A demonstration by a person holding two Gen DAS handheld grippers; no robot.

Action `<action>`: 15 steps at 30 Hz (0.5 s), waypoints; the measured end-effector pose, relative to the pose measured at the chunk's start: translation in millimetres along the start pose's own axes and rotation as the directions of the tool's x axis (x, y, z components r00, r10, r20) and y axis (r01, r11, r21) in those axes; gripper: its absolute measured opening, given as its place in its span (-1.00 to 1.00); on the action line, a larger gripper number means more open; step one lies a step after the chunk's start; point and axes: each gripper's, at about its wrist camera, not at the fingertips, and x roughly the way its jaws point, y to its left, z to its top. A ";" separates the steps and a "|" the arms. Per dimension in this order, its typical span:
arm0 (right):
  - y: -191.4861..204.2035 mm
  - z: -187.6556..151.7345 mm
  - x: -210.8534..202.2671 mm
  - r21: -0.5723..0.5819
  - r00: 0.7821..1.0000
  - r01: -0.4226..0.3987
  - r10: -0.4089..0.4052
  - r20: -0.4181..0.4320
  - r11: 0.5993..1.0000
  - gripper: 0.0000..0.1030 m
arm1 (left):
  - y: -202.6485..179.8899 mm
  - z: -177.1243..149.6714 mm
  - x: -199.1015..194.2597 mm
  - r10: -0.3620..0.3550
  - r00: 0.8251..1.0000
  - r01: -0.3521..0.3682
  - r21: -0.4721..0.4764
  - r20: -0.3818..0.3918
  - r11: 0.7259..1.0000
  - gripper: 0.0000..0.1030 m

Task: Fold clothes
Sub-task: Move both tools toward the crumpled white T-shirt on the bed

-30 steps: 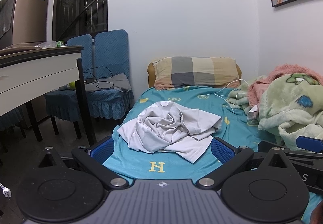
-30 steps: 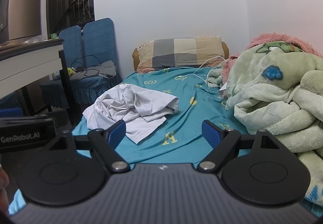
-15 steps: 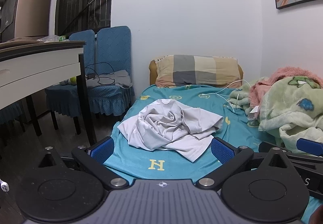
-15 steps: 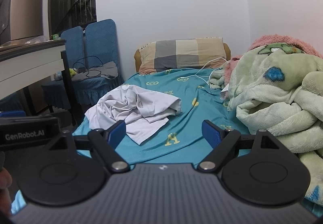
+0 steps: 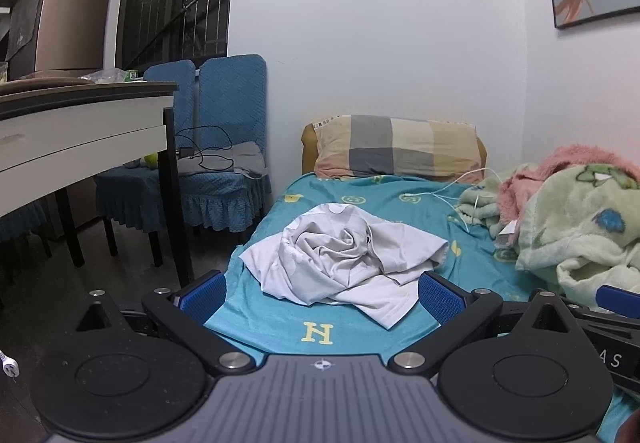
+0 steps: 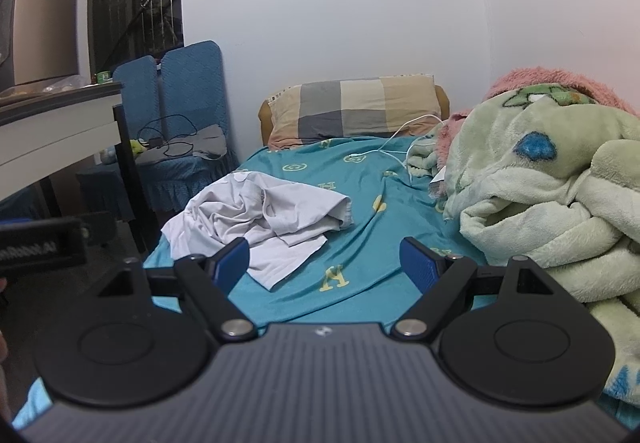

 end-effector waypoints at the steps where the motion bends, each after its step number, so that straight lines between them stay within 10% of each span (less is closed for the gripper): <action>1: -0.7 0.6 -0.3 0.002 1.000 0.004 -0.004 0.001 1.000 0.63 | 1.4 0.2 -0.1 0.009 1.000 -0.009 0.003 0.002 1.000 0.99; 15: -26.9 10.2 -2.2 0.109 1.000 0.003 -0.006 0.022 0.994 0.63 | -18.1 -11.2 57.0 0.124 0.985 -0.107 0.138 -0.119 0.985 0.93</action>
